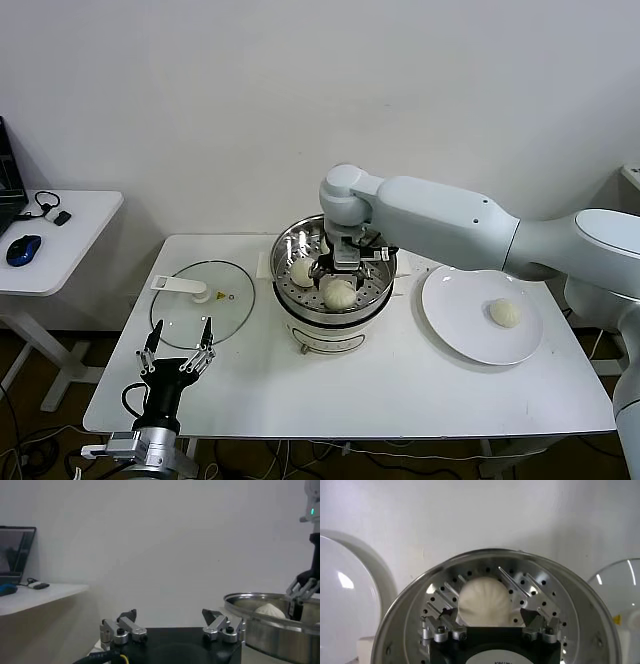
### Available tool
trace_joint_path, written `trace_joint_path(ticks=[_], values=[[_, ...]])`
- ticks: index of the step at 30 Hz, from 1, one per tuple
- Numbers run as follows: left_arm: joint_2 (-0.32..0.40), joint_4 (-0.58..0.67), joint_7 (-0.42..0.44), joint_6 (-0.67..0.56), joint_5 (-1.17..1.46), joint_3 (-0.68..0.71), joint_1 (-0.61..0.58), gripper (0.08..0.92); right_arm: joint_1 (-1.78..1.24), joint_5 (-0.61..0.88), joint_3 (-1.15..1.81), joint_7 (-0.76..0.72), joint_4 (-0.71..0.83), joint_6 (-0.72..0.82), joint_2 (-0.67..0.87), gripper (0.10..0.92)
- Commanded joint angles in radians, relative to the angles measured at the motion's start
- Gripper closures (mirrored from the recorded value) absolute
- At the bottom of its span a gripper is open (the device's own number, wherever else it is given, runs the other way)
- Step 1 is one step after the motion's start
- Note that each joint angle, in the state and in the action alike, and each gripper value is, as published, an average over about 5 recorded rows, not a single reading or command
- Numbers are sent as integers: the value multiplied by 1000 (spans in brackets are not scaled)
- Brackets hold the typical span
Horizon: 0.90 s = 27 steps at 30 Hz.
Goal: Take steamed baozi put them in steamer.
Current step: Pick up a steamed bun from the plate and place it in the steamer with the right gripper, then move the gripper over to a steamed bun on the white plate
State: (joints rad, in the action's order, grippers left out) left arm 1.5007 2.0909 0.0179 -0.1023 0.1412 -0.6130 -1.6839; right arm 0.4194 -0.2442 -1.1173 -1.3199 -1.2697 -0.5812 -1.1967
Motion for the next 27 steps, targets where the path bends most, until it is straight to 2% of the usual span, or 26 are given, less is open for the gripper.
trace_joint_path(ticks=[1,6,11,15,21,27], values=[[-1,5,0,1,-1,0,-1,177,84,126,3,-14,13,12,49,203],[0,3,1,0,-4,10,2,177,165,252,-8,-10,35,103,126,203],[0,9,1,1,-7,21,8,177,235,449,-101,41,63,385,236,203],[-4,11,2,2,-10,28,11,177,235,544,-126,48,117,520,324,203],[-7,13,3,2,-19,38,11,177,182,549,-89,-6,219,603,438,203],[-6,17,2,4,-23,44,11,177,46,387,68,-26,375,525,489,203]])
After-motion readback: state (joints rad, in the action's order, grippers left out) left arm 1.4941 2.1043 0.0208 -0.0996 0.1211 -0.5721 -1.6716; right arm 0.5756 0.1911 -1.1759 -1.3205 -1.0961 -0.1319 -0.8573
